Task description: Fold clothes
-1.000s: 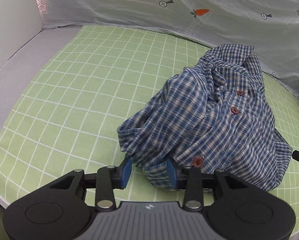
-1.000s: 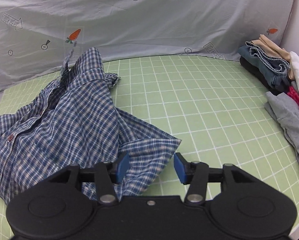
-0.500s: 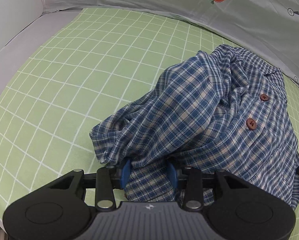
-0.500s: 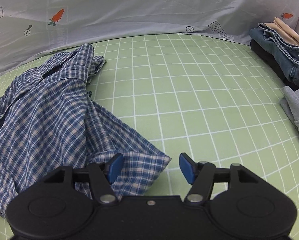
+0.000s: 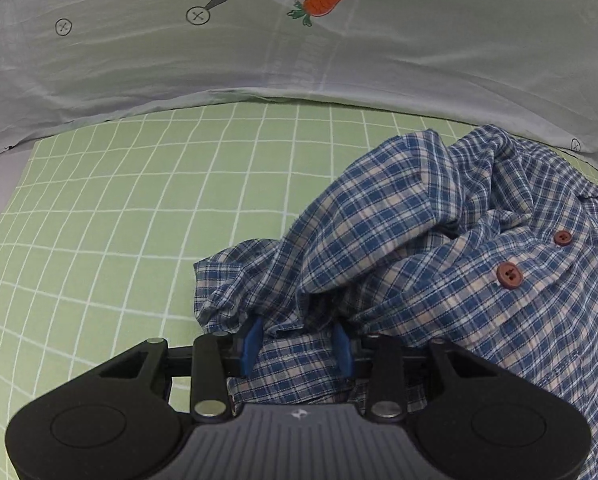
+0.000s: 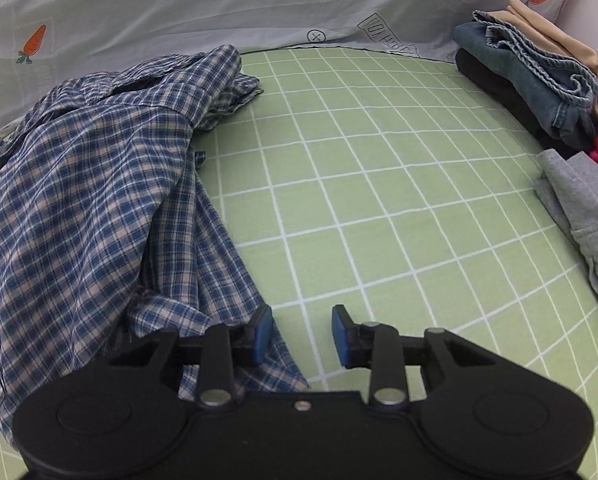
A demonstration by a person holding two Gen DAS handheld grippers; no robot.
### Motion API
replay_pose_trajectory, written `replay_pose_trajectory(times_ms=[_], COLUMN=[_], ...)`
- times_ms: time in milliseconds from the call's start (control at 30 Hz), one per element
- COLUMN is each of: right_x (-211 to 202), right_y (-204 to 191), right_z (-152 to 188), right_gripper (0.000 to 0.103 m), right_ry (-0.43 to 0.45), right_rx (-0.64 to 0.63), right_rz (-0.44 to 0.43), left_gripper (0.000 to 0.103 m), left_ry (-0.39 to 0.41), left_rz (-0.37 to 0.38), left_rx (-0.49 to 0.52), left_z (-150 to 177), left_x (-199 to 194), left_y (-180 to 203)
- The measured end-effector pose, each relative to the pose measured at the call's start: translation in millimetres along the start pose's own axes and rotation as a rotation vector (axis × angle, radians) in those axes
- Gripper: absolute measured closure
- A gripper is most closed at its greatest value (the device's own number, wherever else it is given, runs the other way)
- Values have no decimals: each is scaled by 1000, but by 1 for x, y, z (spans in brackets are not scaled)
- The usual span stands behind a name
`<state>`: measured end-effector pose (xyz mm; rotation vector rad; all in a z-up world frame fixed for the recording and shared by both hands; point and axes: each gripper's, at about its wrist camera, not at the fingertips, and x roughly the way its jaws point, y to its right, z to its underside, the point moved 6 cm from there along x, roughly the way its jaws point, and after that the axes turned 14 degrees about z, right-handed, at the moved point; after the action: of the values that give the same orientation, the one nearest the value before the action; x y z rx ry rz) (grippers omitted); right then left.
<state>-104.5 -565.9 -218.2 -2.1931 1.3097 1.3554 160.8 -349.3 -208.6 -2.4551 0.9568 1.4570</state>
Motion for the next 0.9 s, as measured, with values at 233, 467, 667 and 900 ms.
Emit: replay_pose_trajectory(times_ms=[233, 467, 667, 900], right_x=[-10, -5, -36, -80], right_y=[13, -1, -47, -80], right_z=[-9, 5, 20, 17], right_gripper=[59, 97, 102, 90], right_ry=[9, -65, -124, -32], right_rx=[90, 108, 103, -16], right_rz=[-56, -173, -463, -545], left_gripper=[60, 59, 59, 53], left_ry=[50, 48, 11, 41], left_rz=[44, 56, 77, 119], left_rx=[-64, -135, -113, -44], left_z=[6, 61, 103, 102], left_x=[-30, -83, -103, -123], left_y=[-2, -19, -11, 5])
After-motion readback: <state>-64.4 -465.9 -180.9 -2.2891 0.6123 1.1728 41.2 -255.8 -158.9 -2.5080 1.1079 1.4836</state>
